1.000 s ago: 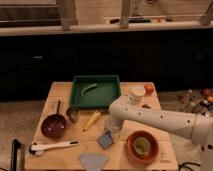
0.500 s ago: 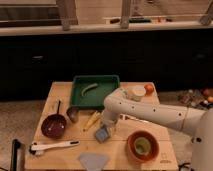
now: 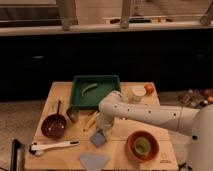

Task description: Wipe table surface with sponge

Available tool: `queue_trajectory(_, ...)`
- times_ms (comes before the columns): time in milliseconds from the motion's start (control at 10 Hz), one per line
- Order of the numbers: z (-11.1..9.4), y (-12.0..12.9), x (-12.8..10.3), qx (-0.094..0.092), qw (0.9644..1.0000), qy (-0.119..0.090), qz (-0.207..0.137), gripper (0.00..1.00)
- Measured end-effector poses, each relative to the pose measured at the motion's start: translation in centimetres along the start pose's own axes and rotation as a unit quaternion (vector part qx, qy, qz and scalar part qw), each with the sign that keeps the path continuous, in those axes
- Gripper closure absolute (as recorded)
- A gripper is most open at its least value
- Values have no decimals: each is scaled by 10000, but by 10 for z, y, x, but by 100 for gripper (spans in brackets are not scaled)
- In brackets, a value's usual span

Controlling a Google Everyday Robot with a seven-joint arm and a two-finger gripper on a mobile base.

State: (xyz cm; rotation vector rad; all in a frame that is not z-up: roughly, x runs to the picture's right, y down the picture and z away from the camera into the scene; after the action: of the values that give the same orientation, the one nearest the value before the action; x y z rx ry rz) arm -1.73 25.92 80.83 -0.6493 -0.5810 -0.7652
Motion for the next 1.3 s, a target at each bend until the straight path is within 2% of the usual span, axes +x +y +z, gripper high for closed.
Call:
queue_trajectory(300, 2, 17, 13, -16, 9997, -32, 238, 100)
queue_trajectory(1300, 1, 19, 14, -55, 9997, -22, 233, 100)
